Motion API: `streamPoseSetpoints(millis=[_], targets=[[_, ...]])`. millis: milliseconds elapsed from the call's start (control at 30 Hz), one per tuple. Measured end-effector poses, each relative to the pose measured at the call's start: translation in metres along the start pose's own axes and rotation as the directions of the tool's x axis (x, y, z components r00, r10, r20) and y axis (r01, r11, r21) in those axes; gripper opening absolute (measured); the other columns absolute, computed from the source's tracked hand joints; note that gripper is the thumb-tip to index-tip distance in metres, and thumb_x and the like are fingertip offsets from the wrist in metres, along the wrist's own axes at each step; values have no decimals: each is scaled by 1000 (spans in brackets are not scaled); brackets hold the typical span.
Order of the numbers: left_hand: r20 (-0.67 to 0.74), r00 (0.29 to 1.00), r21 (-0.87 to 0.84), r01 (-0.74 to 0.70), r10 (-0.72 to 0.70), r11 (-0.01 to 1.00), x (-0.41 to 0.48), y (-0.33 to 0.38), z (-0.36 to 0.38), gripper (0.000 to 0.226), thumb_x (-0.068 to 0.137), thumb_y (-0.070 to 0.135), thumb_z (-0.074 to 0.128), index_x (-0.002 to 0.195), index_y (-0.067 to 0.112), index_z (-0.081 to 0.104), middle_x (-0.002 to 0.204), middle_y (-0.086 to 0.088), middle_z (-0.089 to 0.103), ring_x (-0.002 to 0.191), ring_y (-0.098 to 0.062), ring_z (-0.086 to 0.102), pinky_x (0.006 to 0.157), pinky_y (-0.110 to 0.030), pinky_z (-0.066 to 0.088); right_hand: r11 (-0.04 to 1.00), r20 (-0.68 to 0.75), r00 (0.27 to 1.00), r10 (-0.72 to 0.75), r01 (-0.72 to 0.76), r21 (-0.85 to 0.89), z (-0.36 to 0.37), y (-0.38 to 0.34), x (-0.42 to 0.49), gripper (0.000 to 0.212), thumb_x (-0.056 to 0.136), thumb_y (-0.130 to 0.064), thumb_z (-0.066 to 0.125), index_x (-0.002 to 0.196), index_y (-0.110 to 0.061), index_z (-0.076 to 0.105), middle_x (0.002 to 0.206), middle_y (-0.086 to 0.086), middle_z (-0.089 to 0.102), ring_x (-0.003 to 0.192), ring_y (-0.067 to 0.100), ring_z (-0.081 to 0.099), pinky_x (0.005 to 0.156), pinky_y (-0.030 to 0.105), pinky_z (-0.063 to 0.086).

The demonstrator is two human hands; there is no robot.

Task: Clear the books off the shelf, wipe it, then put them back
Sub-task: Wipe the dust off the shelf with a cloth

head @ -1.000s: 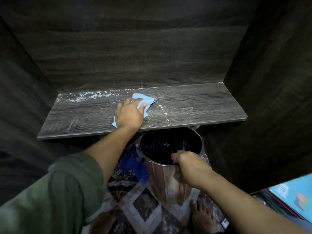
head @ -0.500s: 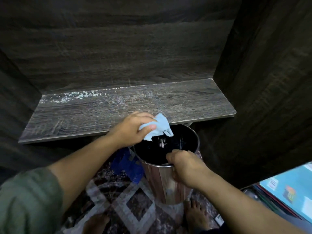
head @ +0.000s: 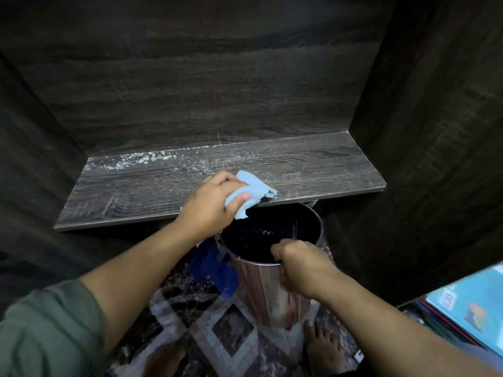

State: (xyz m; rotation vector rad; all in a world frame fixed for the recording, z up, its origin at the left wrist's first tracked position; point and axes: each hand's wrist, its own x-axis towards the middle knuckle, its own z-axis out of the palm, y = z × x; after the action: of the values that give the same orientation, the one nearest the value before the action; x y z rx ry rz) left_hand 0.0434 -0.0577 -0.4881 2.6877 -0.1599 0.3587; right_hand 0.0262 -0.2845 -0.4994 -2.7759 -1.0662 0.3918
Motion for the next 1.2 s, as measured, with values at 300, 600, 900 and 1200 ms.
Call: streamPoseSetpoints(millis=[300, 600, 900, 1200], targets=[[-291, 889, -7, 367, -353, 930, -9, -58, -27, 42, 97, 42, 45, 121, 15, 66, 118, -10, 56, 106, -31, 56, 90, -35, 44, 999, 20, 1000, 0, 0, 49, 8, -10, 19, 23, 75, -5, 58, 94, -18, 57, 104, 7, 57, 98, 34, 60, 74, 32, 45], [-571, 666, 281, 708, -480, 648, -18, -165, -93, 44, 96, 27, 49, 134, 5, 45, 138, -25, 35, 115, -47, 38, 90, -53, 39, 1000, 53, 998, -26, 26, 18, 14, -21, 30, 14, 81, -15, 58, 94, -18, 55, 105, 8, 57, 100, 33, 59, 69, 28, 33], [-373, 664, 359, 747, -648, 559, -23, -196, -87, 63, 97, 44, 39, 137, -5, 40, 141, -26, 32, 122, -45, 36, 100, -52, 32, 999, 89, 996, -25, 21, 49, 16, -22, 33, 22, 80, -17, 61, 80, -23, 40, 90, -1, 45, 93, 31, 59, 68, 28, 36], [-357, 660, 123, 735, -661, 667, -7, -156, -63, 51, 89, 56, 51, 120, 18, 64, 126, -16, 55, 115, -39, 53, 95, -41, 43, 997, 129, 991, -25, 14, 80, 19, -24, 29, 25, 79, -21, 65, 80, -28, 41, 103, 3, 57, 98, 30, 60, 75, 33, 46]])
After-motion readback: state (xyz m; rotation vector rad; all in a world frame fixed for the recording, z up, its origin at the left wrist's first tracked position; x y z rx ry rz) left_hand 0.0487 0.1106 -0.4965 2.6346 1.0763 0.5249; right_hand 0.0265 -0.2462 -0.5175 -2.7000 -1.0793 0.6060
